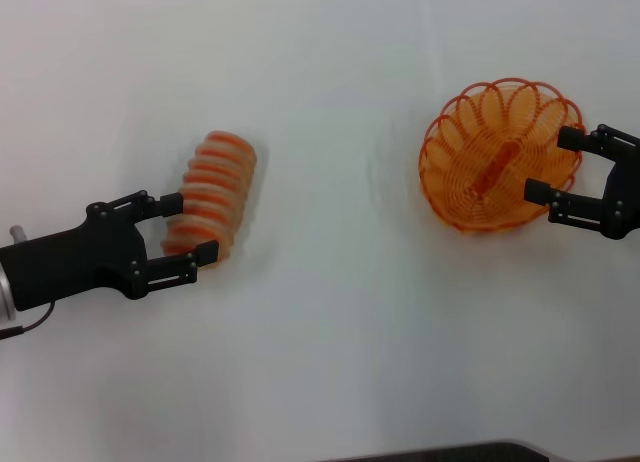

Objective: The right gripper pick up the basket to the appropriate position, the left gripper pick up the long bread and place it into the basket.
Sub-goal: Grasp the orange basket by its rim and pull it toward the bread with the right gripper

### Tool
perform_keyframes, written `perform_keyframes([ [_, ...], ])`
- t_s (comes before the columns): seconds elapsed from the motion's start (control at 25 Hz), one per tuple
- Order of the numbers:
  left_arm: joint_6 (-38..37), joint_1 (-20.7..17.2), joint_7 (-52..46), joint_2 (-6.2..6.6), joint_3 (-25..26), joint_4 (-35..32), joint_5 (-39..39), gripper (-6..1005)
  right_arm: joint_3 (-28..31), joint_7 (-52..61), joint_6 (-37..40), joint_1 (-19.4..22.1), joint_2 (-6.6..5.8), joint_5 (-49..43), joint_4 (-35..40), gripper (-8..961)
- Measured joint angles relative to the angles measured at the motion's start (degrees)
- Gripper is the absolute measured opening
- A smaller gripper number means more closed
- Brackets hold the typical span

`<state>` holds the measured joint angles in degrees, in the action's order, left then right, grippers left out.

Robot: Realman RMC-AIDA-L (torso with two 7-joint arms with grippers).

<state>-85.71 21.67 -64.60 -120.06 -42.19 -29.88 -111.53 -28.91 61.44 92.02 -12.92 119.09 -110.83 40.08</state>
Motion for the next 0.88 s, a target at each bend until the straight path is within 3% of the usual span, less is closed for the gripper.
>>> perform_keyframes([
  [0.56,-0.1,0.1,-0.1,-0.09,0.0,0.0,0.1,824,0.3,1.6,0.5,-0.5,-0.35,0.2,0.0,875],
  [0.68,-0.1,0.1,-0.1,-0.19,0.0,0.0,0.1,824,0.6,5.9,1.7,-1.2,-1.29,0.4,0.0,876],
  [0.88,-0.1,0.3,-0.1,-0.26,0.0,0.0,0.1,824,0.5,19.6,3.6,-3.3,-3.92,0.0,1.8,876],
])
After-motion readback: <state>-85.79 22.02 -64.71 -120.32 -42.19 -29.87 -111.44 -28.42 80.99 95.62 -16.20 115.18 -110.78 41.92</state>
